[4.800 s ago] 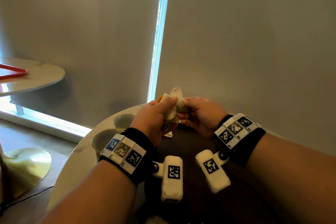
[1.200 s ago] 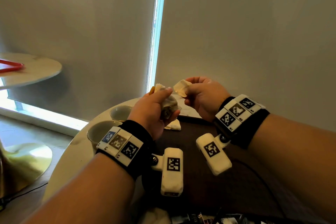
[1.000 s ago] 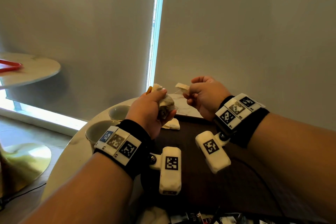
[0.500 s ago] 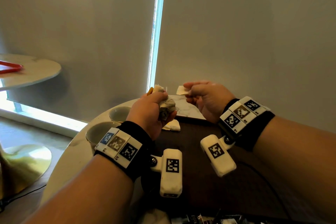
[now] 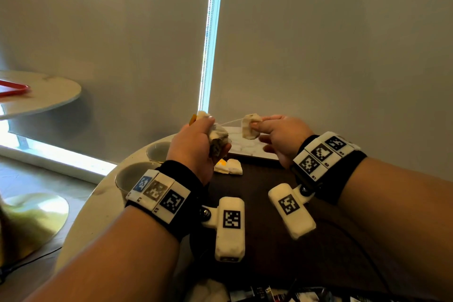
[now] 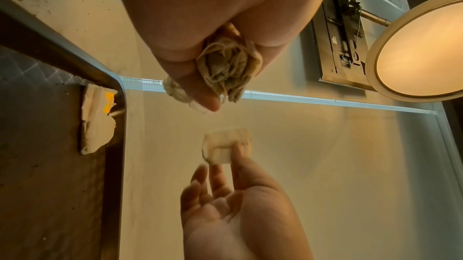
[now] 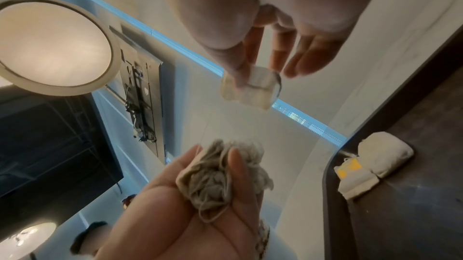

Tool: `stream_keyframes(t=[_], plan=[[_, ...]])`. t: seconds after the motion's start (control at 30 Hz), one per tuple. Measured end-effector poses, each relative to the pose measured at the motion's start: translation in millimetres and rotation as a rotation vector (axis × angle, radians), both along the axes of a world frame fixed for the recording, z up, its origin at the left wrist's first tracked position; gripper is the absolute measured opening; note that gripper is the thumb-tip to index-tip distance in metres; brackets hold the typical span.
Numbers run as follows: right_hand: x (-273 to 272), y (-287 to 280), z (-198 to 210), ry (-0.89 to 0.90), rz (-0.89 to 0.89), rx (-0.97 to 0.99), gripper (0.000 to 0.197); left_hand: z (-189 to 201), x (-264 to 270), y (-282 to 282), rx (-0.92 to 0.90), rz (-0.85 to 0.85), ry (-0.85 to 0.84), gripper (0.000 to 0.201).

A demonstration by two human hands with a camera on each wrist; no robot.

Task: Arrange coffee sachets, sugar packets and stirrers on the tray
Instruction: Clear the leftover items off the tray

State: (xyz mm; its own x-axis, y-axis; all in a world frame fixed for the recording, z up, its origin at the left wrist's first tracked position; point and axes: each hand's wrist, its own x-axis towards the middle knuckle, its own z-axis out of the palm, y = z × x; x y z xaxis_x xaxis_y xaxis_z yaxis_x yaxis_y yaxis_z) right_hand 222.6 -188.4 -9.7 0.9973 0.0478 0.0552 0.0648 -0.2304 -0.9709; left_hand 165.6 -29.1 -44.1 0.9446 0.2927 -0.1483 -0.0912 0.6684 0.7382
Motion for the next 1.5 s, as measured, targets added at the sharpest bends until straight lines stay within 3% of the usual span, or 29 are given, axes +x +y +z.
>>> stream_keyframes(t=[0.17,0.33,0.67,0.83,0.93,1.13,1.37,1.5], plan=[[16,-9,0,0.004,-0.033,0.066,0.011,4,-4,2,-0.016,0.054,-0.006,0.020],[23,-18,-1,-0.011,-0.088,0.098,0.012,4,-4,4,-0.032,0.072,-0.004,0.035],[37,-24,-3,0.015,-0.139,0.011,0.001,3,-2,6,-0.058,0.089,-0.043,0.034],[39,-15,-6,0.109,-0.083,-0.020,0.017,2,-2,7,-0.063,0.088,-0.044,0.034],[37,-7,-12,0.182,0.002,-0.149,0.019,1,-1,7,-0.052,0.084,-0.044,0.035],[43,2,-25,0.100,0.051,-0.500,0.032,1,-2,8,-0.052,0.073,-0.041,0.032],[41,11,-35,0.136,0.122,-0.679,0.019,2,-2,8,-0.056,0.059,-0.042,0.029],[42,13,-43,0.160,0.122,-0.634,0.019,2,-3,8,-0.057,0.050,-0.027,0.033]])
